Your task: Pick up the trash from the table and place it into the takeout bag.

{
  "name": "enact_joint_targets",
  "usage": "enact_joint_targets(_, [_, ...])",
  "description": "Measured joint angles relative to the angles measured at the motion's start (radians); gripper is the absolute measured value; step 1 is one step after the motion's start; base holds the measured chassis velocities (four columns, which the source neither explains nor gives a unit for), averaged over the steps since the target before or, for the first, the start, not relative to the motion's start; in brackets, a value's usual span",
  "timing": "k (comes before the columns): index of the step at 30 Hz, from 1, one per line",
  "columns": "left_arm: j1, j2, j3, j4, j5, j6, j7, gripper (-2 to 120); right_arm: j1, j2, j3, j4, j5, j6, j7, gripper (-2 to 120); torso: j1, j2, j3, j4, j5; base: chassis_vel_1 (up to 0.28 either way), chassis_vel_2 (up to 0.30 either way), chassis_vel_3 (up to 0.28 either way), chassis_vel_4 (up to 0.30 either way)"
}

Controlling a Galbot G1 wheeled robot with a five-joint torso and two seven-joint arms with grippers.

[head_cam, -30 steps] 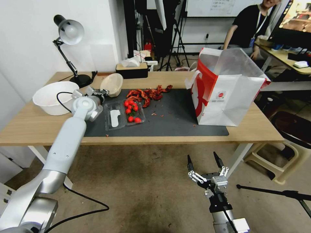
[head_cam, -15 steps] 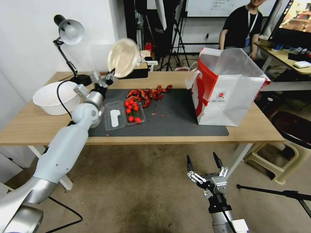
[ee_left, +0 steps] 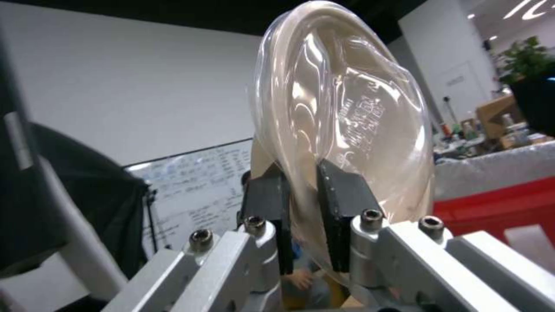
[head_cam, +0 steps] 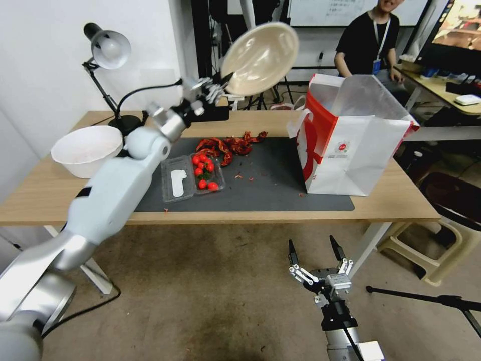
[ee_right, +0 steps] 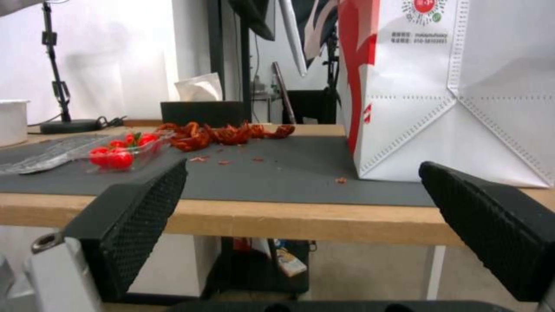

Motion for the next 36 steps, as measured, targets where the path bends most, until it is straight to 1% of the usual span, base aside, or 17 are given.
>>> enact_joint_targets(8, [-0.056, -0.040, 0.051, 0.017, 0.007, 0.009, -0.004, 10, 0.002, 0.012, -0.007, -0.007, -0.006, 0.004, -0.002, 100, 0.000, 0.000, 0.000, 0.0002, 0.0003, 0.000, 0.000, 0.000, 0.000])
enact_joint_targets(11, [-0.058, -0.041, 0.052, 0.018, 0.007, 0.009, -0.004, 10, 0.002, 0.012, -0.007, -0.007, -0.006, 0.004, -0.002, 100, 0.000, 0.000, 0.000, 0.0002, 0.0003, 0.000, 0.000, 0.000, 0.000])
enact_joint_targets(17, [-0.122, -0.082, 0.121, 0.031, 0.032, 0.031, -0.029, 10, 0.004, 0.011, -0.004, -0.006, -0.006, 0.003, -0.002, 100, 0.000, 0.000, 0.000, 0.0002, 0.0005, 0.000, 0.000, 0.000, 0.000])
enact_joint_targets(19, [-0.124, -0.083, 0.123, 0.032, 0.034, 0.031, -0.030, 10, 0.004, 0.011, -0.004, -0.006, -0.006, 0.003, -0.002, 100, 0.000, 0.000, 0.000, 0.0002, 0.0005, 0.000, 0.000, 0.000, 0.000])
enact_joint_targets(21, [-0.150, -0.101, 0.149, 0.040, 0.068, 0.038, -0.031, 10, 0.004, 0.008, 0.001, -0.003, -0.005, 0.001, -0.002, 100, 0.000, 0.000, 0.000, -0.0006, 0.0007, 0.000, 0.000, 0.000, 0.000])
enact_joint_targets(23, [-0.158, -0.106, 0.157, 0.042, 0.080, 0.040, -0.032, 10, 0.004, 0.007, 0.003, -0.002, -0.004, 0.001, -0.002, 100, 0.000, 0.000, 0.000, -0.0005, 0.0008, 0.000, 0.000, 0.000, 0.000])
enact_joint_targets(24, [-0.175, -0.117, 0.185, 0.057, 0.082, 0.047, -0.038, 10, 0.003, 0.004, 0.006, -0.001, -0.002, 0.001, -0.002, 100, 0.000, 0.000, 0.000, 0.0017, -0.0001, 0.000, 0.000, 0.000, 0.000])
enact_joint_targets(25, [-0.218, -0.146, 0.250, 0.083, 0.104, 0.053, -0.037, 10, 0.002, 0.002, 0.013, 0.004, 0.001, 0.001, -0.002, 100, 0.000, 0.000, 0.000, 0.0007, 0.0000, 0.000, 0.000, 0.000, 0.000])
enact_joint_targets(26, [-0.218, -0.146, 0.250, 0.083, 0.104, 0.053, -0.037, 10, 0.002, 0.002, 0.013, 0.004, 0.001, 0.001, -0.002, 100, 0.000, 0.000, 0.000, 0.0007, 0.0000, 0.000, 0.000, 0.000, 0.000])
enact_joint_targets(27, [-0.241, -0.159, 0.278, 0.100, 0.125, 0.052, -0.034, 10, 0.000, 0.003, 0.017, 0.005, 0.003, 0.001, -0.002, 100, 0.000, 0.000, 0.000, -0.0003, 0.0008, 0.000, 0.000, 0.000, 0.000])
enact_joint_targets(28, [-0.264, -0.177, 0.310, 0.124, 0.161, 0.049, -0.030, 10, -0.003, 0.003, 0.023, 0.006, 0.005, 0.003, -0.001, 100, 0.000, 0.000, 0.000, -0.0006, 0.0008, 0.000, 0.000, 0.000, 0.000])
enact_joint_targets(29, [-0.264, -0.177, 0.310, 0.124, 0.161, 0.049, -0.030, 10, -0.003, 0.003, 0.023, 0.006, 0.005, 0.003, -0.001, 100, 0.000, 0.000, 0.000, -0.0006, 0.0008, 0.000, 0.000, 0.000, 0.000])
enact_joint_targets(30, [-0.286, -0.194, 0.336, 0.145, 0.216, 0.045, -0.028, 10, -0.005, 0.004, 0.027, 0.006, 0.006, 0.006, -0.001, 100, 0.000, 0.000, 0.000, -0.0005, 0.0008, 0.000, 0.000, 0.000, 0.000])
enact_joint_targets(31, [-0.302, -0.209, 0.347, 0.163, 0.278, 0.043, -0.028, 10, -0.008, 0.005, 0.031, 0.006, 0.009, 0.012, -0.001, 100, 0.000, 0.000, 0.000, 0.0004, 0.0002, 0.000, 0.000, 0.000, 0.000])
enact_joint_targets(34, [-0.310, -0.220, 0.358, 0.177, 0.312, 0.043, -0.030, 10, -0.013, 0.006, 0.035, 0.006, 0.012, 0.018, -0.001, 100, 0.000, 0.000, 0.000, 0.0004, 0.0001, 0.000, 0.000, 0.000, 0.000])
enact_joint_targets(35, [-0.311, -0.220, 0.362, 0.177, 0.318, 0.043, -0.030, 15, -0.015, 0.005, 0.039, 0.007, 0.013, 0.019, -0.001, 100, 0.000, 0.000, 0.000, 0.0002, 0.0003, 0.000, 0.000, 0.000, 0.000])
enact_joint_targets(36, [-0.311, -0.220, 0.362, 0.177, 0.318, 0.043, -0.030, 15, -0.015, 0.005, 0.039, 0.007, 0.013, 0.019, -0.001, 100, 0.000, 0.000, 0.000, 0.0002, 0.0003, 0.000, 0.000, 0.000, 0.000])
